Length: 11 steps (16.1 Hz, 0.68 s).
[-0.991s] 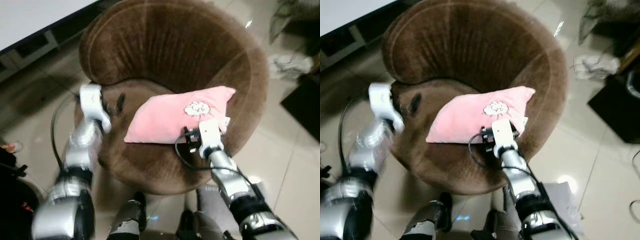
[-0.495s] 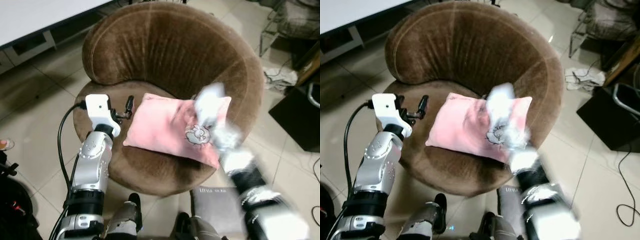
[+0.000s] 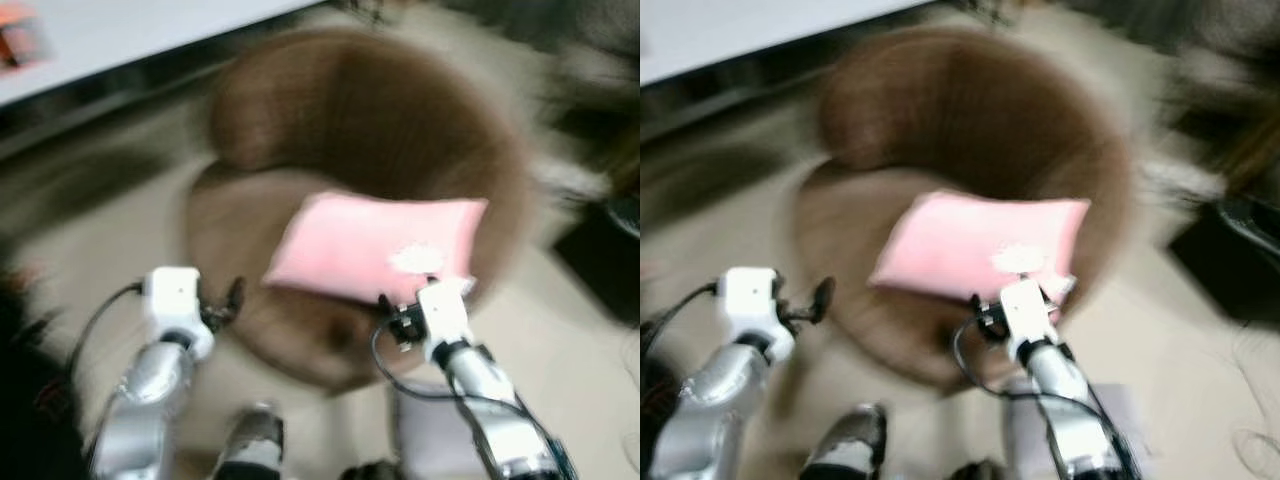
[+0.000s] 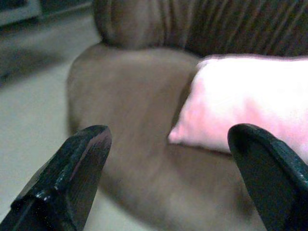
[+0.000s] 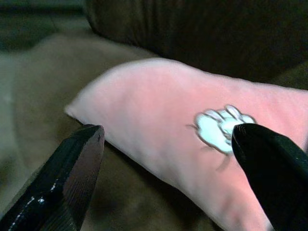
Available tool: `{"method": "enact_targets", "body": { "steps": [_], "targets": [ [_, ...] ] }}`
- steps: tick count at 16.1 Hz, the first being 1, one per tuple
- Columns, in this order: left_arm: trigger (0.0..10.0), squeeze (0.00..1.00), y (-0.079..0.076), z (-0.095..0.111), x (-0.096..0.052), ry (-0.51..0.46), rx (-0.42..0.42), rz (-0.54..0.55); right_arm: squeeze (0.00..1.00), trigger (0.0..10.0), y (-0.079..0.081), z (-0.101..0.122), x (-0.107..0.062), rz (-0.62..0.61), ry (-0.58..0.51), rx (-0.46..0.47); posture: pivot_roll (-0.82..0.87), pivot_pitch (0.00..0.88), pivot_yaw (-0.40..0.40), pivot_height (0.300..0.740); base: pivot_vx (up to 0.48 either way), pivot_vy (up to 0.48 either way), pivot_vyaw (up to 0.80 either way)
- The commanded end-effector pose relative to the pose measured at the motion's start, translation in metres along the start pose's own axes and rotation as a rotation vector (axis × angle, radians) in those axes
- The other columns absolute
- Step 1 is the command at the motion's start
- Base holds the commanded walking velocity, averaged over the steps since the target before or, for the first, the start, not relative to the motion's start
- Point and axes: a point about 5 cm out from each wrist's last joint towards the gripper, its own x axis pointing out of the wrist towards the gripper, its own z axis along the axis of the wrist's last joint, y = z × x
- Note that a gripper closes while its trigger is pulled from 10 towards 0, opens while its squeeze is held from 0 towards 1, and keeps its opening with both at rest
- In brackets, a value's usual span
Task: Move the pillow to the sofa from floor
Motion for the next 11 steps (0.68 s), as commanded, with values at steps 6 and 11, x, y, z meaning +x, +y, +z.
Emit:
{"method": "enact_targets", "body": {
  "steps": [6, 11],
  "targets": [
    [10.0, 0.0, -0.002, 0.007, -0.006, 0.022, -0.02, -0.009, 0.0, 10.0, 0.008, -0.013, -0.014, -0.048, 0.058, -0.019, 0.24, 0.177, -0.055, 0.74, 0.0, 0.0, 0.0],
    [10.0, 0.0, 0.011, 0.01, -0.012, -0.067, -0.035, 0.054, 0.0, 10.0, 0.02, -0.006, -0.015, -0.058, 0.023, -0.001, 0.25, 0.189, -0.053, 0.74, 0.0, 0.0, 0.0]
  ]
}}
